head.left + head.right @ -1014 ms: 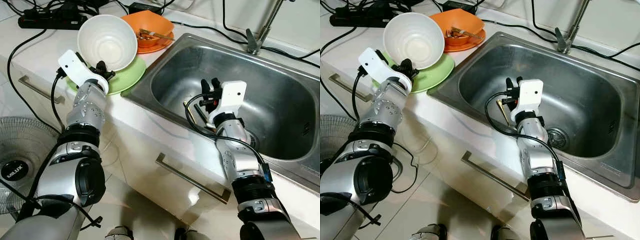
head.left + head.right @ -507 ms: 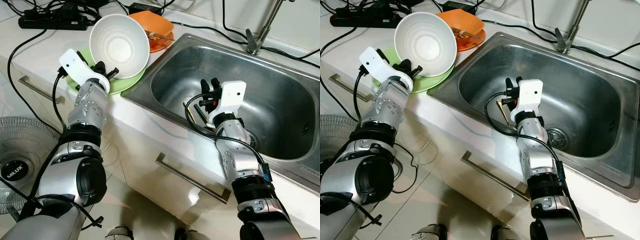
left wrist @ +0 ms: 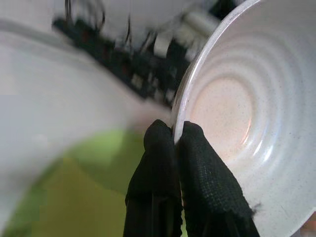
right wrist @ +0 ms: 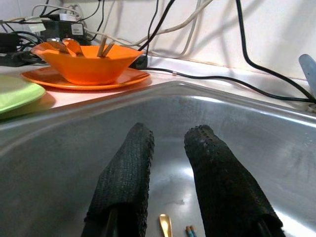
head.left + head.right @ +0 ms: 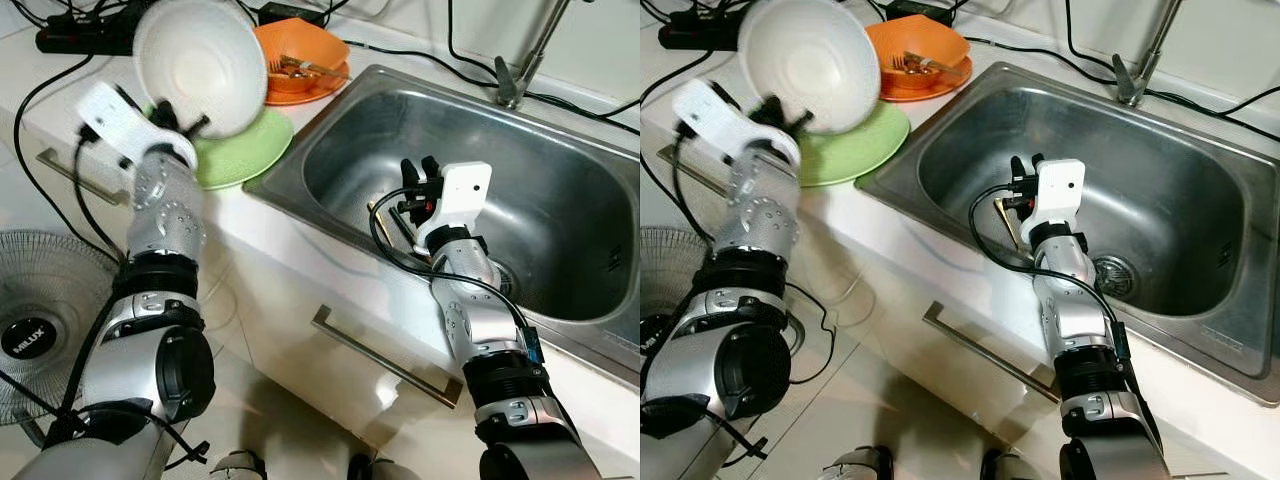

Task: Kitchen organization

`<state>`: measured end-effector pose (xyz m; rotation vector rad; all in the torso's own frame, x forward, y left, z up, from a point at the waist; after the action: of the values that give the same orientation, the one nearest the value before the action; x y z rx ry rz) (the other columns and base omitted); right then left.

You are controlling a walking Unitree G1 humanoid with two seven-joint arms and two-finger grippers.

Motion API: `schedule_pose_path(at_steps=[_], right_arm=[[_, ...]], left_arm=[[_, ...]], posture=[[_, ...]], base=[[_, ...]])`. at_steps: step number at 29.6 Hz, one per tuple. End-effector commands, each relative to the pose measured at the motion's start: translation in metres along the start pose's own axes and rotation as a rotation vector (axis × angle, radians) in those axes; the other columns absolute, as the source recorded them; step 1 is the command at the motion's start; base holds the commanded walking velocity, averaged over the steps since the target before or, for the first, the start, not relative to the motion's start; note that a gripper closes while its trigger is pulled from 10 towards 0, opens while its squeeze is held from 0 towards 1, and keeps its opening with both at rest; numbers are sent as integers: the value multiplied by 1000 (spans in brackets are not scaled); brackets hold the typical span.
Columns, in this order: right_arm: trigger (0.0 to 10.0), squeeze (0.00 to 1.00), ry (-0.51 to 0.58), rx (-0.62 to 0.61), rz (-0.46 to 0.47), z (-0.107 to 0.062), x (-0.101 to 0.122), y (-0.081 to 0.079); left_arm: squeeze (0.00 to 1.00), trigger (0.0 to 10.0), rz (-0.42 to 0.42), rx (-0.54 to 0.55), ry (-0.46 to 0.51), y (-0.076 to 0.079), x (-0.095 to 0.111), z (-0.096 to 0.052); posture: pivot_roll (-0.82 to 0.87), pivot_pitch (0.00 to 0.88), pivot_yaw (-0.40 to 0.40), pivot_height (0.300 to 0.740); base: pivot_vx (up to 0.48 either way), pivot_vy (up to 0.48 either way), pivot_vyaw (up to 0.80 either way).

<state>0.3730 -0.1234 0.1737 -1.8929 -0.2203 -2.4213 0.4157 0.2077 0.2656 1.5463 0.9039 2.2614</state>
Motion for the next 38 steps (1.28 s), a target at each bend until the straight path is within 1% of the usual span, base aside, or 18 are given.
schedule_pose_path(at_steps=[1, 4, 7, 10, 11, 13, 14, 16, 17, 19, 20, 22, 23, 29, 30, 32, 36, 38], right_arm=[[10000, 0, 0, 10, 4, 2, 1, -1], [10000, 0, 4, 8, 3, 3, 2, -1], [10000, 0, 13, -3, 1, 5, 4, 2], [10000, 0, 18, -9, -3, 6, 5, 3], [10000, 0, 20, -11, -6, 7, 6, 4], [10000, 0, 27, -15, -12, 8, 7, 5], [10000, 0, 27, -15, -12, 8, 7, 5], [10000, 0, 38, -23, -20, 9, 10, 10], [10000, 0, 56, -37, -31, 11, 16, 17], [10000, 0, 65, -43, -33, 12, 19, 20], [10000, 502, 71, -48, -37, 13, 21, 23], [10000, 502, 75, -50, -40, 14, 23, 25], [10000, 1000, 79, -55, -42, 14, 24, 28], [10000, 1000, 92, -57, -33, 14, 27, 33], [10000, 0, 92, -57, -18, 14, 28, 32], [10000, 0, 98, -53, 27, 14, 29, 31], [10000, 0, 104, -37, 74, 14, 31, 29], [10000, 0, 106, -10, 129, 14, 31, 27]], left_arm=[[0, 10000, 12, -52, 54, 11, 9, -2], [0, 10000, 21, -138, 111, 27, 15, -8], [0, 10000, 35, -231, 130, 43, 17, -13], [0, 10000, 117, -370, 134, 65, 14, -22], [0, 10000, 144, -434, 132, 74, 12, -26], [0, 10000, 154, -535, 104, 88, 4, -36], [0, 10000, 154, -535, 104, 88, 4, -36], [0, 10000, 160, -618, 66, 98, -4, -45], [0, 10000, 174, -673, 41, 104, -11, -52], [0, 10000, 185, -691, 37, 106, -13, -55], [0, 10000, 191, -701, 31, 106, -15, -57], [0, 10000, 194, -707, 29, 106, -15, -58], [0, 10000, 206, -721, 25, 106, -17, -60], [0, 10000, 220, -742, 10, 103, -18, -63], [0, 10000, 224, -743, 9, 102, -18, -63], [0, 10000, 229, -742, 8, 100, -18, -63], [0, 10000, 238, -740, 9, 98, -18, -64], [0, 10000, 244, -741, 10, 98, -18, -65]], posture=[[64, 109, -30, 740], [67, 104, -27, 740], [68, 102, -24, 740], [67, 98, -17, 740], [68, 97, -13, 740], [67, 95, -10, 740], [67, 95, -10, 740], [64, 94, -6, 740], [59, 92, -3, 740], [58, 91, -2, 740], [58, 91, -2, 740], [58, 91, -2, 740], [61, 91, -1, 740], [58, 84, 2, 740], [58, 82, 3, 740], [59, 82, 2, 740], [61, 79, 1, 740], [62, 75, 0, 740]], base=[[0, 0, 0], [0, 0, 0], [0, 0, 0], [0, 0, 0], [0, 0, 0], [0, 0, 0], [0, 0, 0], [0, 0, 0], [0, 0, 0], [0, 0, 0], [0, 0, 0], [0, 0, 0], [0, 0, 0], [0, 0, 0], [0, 0, 0], [0, 0, 0], [0, 0, 0], [0, 0, 0]])
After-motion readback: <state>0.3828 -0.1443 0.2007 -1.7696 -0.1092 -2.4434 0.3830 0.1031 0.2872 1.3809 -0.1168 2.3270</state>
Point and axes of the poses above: a point about 5 cm out from each wrist's last joint towards the gripper, its own z axis pointing out of the wrist towards the gripper, its own x axis along the axis of the wrist's last joint, y = z × x, the point moved 2 cm from there along z, pointing out of the wrist towards the gripper, and after that the axes turned 3 degrees about -z, right-handed, at the moved point
